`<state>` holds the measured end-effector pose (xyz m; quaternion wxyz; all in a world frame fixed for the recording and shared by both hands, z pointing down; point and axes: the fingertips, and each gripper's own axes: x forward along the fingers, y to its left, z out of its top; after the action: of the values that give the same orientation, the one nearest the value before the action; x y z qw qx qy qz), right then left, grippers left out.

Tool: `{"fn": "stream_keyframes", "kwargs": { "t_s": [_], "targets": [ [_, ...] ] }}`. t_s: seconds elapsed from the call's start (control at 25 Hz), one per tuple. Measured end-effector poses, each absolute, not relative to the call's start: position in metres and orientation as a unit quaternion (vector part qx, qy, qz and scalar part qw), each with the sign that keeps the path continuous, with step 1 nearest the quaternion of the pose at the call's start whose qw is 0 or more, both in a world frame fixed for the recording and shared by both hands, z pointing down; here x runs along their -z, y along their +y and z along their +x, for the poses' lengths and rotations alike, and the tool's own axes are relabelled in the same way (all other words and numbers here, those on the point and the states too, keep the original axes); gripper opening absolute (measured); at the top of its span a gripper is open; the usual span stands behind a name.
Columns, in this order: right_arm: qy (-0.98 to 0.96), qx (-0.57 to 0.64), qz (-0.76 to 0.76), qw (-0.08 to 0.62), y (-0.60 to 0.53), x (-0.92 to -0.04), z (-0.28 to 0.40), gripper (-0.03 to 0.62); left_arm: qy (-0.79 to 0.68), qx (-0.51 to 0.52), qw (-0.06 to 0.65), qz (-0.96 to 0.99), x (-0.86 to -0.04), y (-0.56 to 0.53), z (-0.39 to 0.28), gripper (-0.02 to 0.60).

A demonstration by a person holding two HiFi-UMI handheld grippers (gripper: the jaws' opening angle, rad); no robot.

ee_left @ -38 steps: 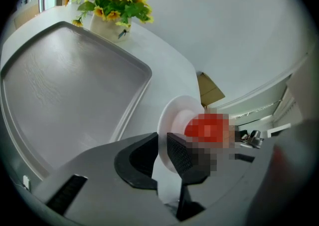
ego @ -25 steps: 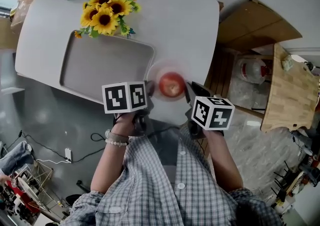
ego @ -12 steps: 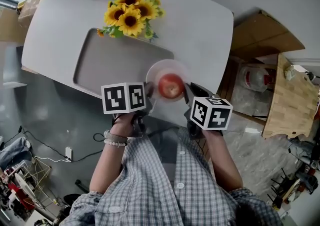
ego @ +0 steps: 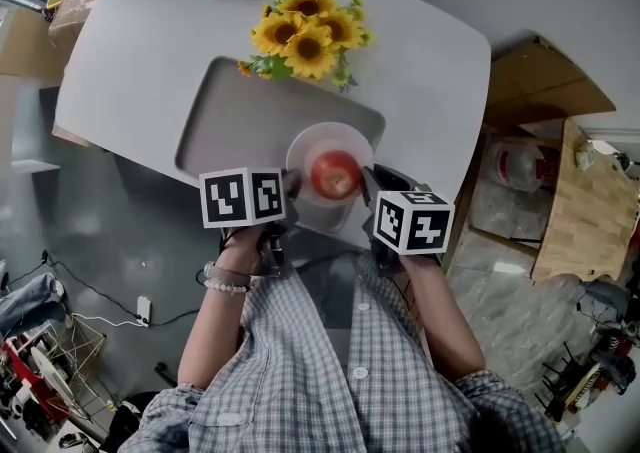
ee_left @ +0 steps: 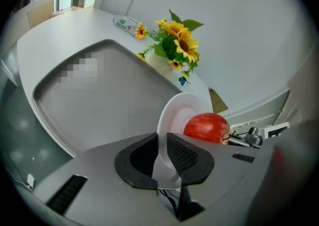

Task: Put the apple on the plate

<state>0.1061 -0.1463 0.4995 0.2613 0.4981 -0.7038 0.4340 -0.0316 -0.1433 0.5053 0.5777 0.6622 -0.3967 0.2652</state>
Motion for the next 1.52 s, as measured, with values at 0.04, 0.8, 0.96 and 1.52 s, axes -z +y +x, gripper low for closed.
{"fn": "stream_keyframes", "kwargs": {
  "t_s": [0.04, 0.8, 0.96, 1.52],
  "targets": [
    [-0.704, -0.434, 0.497, 0.263, -0.147, -0.501, 0.100, 0.074, -0.396, -0.268, 0.578, 0.662, -0.506, -0.144, -0.037, 0.057],
    [-0.689, -0.449, 0.477, 0.309, -0.145, -0.534, 0.034, 0.074, -0.374, -0.311, 0.576, 0.657, -0.539, -0.148, -0.103, 0.057],
    [-0.685, -0.449, 0.478, 0.317, -0.145, -0.539, 0.032, 0.074, -0.365, -0.313, 0.581, 0.657, -0.545, -0.146, -0.105, 0.058],
    [-0.686, -0.440, 0.491, 0.308, -0.147, -0.542, 0.031, 0.074, -0.331, -0.323, 0.582, 0.669, -0.551, -0.145, -0.102, 0.066]
  ]
}}
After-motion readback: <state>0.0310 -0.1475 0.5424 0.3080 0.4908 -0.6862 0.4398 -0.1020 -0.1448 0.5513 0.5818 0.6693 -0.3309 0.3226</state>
